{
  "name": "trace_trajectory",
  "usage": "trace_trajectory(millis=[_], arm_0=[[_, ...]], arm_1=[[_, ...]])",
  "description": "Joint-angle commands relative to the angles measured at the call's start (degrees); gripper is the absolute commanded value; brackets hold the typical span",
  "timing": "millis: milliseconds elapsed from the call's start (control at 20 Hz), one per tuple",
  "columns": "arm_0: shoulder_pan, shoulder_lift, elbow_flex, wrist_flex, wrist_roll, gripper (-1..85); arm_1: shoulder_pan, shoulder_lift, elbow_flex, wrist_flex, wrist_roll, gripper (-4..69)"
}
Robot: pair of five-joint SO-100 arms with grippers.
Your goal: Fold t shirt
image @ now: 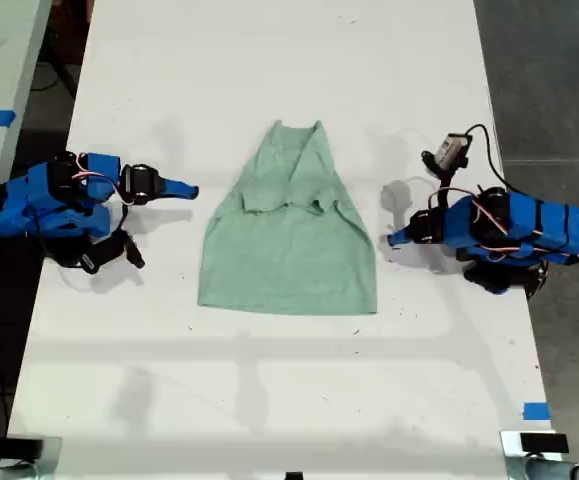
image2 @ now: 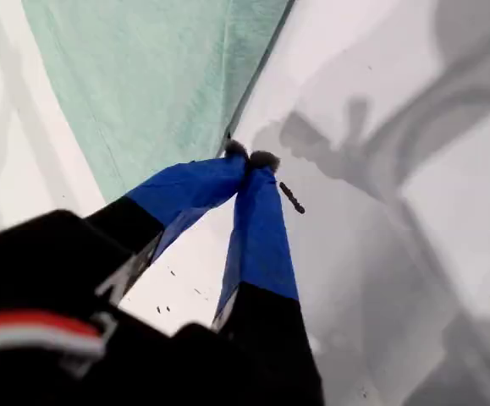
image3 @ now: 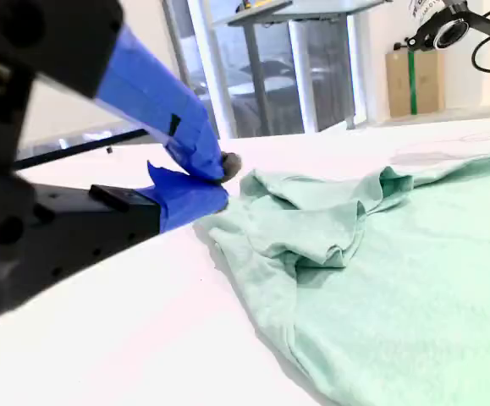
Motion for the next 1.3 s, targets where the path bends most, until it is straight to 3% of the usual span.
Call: trace_trajectory(millis=[0,1000,1250], arm_0=[[0.9,0.4,0.3,-0.4,-1.2,0.1],[0.6,0.4,0.3,-0.1,-1.4,0.1],[0.0,0.4,0.4,-0.1,-1.6,0.5]], arm_1=[[-0.4,0.5,2.5,-1.6,0.3,0.9],[-0.5,0.5,2.5,-2.1,-0.9,0.9],[3.2,0.5,2.6,-4.2,-7.0,0.9]])
